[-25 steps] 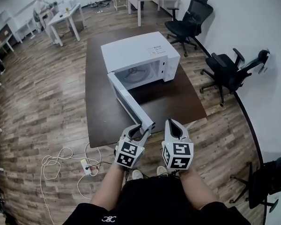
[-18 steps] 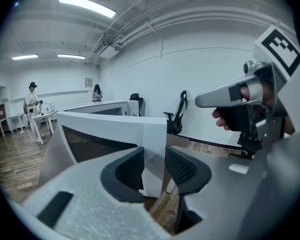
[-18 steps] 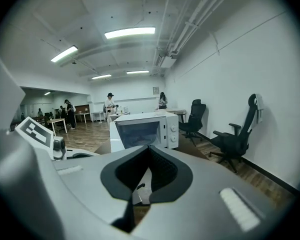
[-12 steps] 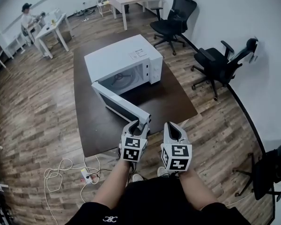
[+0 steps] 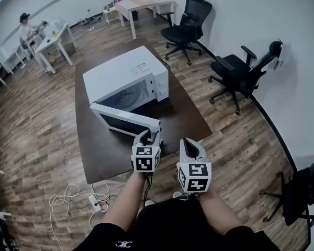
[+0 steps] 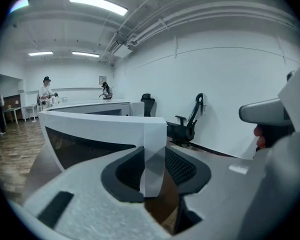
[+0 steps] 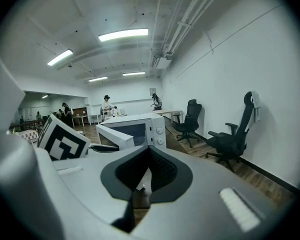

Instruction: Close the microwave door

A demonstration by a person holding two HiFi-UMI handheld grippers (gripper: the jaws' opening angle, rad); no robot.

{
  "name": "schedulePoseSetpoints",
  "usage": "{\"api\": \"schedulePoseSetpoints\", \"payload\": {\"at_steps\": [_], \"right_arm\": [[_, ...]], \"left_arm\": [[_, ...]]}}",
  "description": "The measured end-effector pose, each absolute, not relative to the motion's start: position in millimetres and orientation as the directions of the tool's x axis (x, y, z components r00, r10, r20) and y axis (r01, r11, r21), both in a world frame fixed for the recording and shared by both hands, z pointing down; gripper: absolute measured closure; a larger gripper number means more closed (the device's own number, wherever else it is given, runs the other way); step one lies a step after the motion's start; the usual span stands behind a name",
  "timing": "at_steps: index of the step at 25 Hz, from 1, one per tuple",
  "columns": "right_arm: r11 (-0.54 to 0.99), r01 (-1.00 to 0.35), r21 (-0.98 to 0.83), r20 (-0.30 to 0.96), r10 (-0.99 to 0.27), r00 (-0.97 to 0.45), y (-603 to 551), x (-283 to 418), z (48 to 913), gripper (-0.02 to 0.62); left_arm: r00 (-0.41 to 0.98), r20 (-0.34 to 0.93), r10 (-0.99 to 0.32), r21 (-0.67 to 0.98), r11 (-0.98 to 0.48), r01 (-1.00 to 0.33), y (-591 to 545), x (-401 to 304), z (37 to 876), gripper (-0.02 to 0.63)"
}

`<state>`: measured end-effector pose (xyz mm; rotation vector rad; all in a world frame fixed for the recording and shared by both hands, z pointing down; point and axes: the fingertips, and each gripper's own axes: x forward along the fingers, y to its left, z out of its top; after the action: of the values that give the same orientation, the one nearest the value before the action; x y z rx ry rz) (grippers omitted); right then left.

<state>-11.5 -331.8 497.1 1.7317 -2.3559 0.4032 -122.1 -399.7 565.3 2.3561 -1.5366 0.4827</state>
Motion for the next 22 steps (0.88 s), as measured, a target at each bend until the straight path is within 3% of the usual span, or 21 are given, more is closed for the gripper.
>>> {"api": "schedulePoseSetpoints", "payload": {"at_steps": [22], "right_arm": [[0.341,-0.935,-0.1,0.293,-0.888,-0.355,-395.4,56.0,501.6,0.586]], "left_arm": [[0.226,0.391,-0.892,0.112,-0.198,-0.974,-544.0,-92.8,566.0,0.463]]}}
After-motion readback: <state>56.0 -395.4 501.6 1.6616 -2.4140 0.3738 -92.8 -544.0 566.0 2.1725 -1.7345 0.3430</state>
